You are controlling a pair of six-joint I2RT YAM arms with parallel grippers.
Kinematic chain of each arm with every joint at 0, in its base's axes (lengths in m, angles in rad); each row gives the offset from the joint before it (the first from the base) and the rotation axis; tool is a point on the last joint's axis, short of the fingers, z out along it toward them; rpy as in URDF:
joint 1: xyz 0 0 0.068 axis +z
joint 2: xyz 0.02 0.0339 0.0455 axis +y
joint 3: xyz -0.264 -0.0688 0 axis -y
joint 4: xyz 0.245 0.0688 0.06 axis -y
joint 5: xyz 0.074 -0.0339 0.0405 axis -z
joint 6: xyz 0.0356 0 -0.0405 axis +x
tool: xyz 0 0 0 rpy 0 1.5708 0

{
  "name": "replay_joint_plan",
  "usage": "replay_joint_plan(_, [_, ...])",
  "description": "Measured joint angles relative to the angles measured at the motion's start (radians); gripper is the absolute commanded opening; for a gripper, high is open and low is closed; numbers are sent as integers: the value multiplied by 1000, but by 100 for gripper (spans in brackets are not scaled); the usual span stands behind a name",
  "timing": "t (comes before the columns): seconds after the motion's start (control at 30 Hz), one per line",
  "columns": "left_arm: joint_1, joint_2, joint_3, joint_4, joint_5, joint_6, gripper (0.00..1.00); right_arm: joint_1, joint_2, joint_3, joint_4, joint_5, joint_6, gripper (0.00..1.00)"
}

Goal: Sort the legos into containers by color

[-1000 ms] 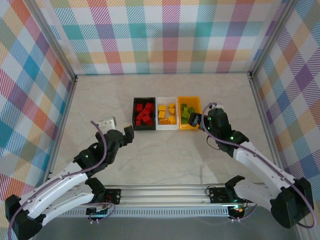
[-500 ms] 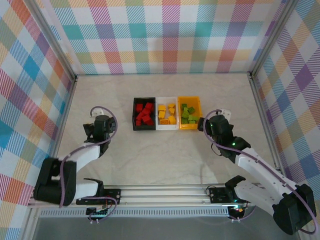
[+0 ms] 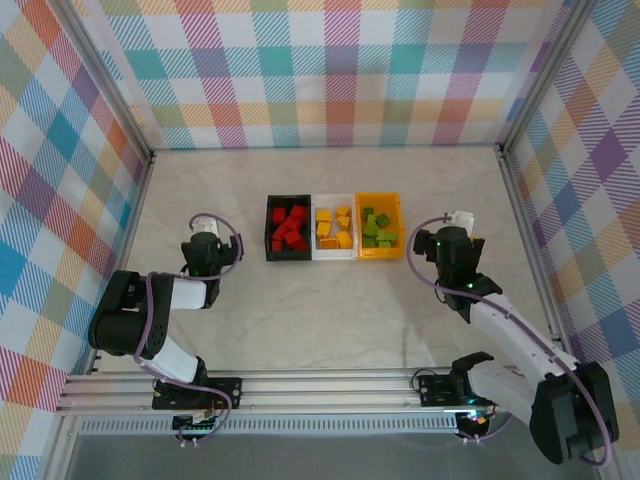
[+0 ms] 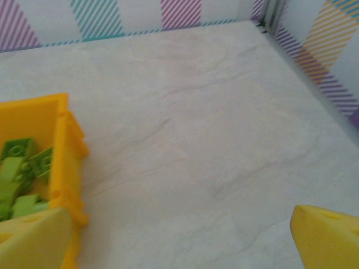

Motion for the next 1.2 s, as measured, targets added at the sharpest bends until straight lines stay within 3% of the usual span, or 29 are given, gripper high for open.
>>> replay_joint_plan(0.23, [0, 0, -4, 39, 19, 0, 100, -172, 237, -159, 402, -165, -122, 100])
replay_joint_plan(0.4, [0, 0, -4, 45, 24, 0, 100, -186, 449, -189, 653, -270, -188, 100])
replay_joint_plan(0.63, [0, 0, -5, 45, 26, 0, 100, -261, 526, -152, 747, -379, -187, 100])
replay_joint_plan(1.2, [0, 0, -5, 45, 26, 0, 100, -263, 526, -148, 764, -416, -184, 100])
